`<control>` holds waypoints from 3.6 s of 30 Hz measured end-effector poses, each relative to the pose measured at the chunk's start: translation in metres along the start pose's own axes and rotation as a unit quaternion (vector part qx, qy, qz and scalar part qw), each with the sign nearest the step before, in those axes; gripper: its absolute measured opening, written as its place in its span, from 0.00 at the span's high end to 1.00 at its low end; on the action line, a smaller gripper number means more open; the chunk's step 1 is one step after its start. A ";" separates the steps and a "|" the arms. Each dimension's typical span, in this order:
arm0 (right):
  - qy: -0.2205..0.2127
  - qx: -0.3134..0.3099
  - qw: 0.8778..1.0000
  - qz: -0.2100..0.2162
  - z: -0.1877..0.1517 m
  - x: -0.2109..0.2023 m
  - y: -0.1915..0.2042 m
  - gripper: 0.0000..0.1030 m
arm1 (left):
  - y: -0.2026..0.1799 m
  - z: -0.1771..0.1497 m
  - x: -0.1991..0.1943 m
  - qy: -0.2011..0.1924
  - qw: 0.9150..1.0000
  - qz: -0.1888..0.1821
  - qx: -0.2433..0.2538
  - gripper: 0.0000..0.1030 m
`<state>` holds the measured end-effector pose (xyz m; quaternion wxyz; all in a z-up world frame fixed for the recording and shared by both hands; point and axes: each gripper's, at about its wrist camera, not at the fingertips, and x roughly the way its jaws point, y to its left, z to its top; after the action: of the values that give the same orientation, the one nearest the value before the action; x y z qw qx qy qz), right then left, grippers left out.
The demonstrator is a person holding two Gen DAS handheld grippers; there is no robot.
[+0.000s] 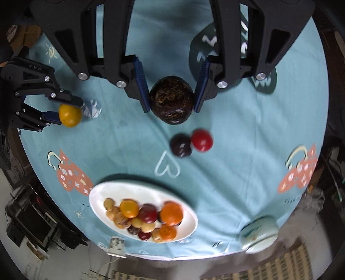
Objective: Organize fruits
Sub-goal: 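Carry the yellow citrus and dark brown fruit over the white plate, then lower both fruits onto the plate and open both tools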
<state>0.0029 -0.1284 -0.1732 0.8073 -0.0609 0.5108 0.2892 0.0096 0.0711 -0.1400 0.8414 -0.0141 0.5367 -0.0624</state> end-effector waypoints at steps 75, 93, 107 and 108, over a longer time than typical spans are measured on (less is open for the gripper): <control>-0.158 0.002 0.986 -0.046 0.118 -0.080 -0.029 0.63 | -0.067 0.135 -0.034 -0.109 0.990 0.014 0.084 0.59; -0.143 -0.017 0.988 -0.052 0.194 -0.029 -0.058 0.62 | -0.053 0.197 0.019 -0.095 0.992 0.035 0.072 0.59; -0.067 -0.003 0.993 -0.099 0.223 0.050 -0.086 0.62 | -0.035 0.208 0.087 -0.040 0.996 0.070 0.036 0.49; -0.066 -0.003 0.993 -0.102 0.223 0.049 -0.088 0.62 | -0.033 0.208 0.087 -0.042 0.996 0.074 0.034 0.40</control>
<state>0.2407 -0.0934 -0.1282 0.8643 -0.0959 0.4468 0.2103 0.2307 0.0185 -0.1275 0.8654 0.0518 0.4980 -0.0178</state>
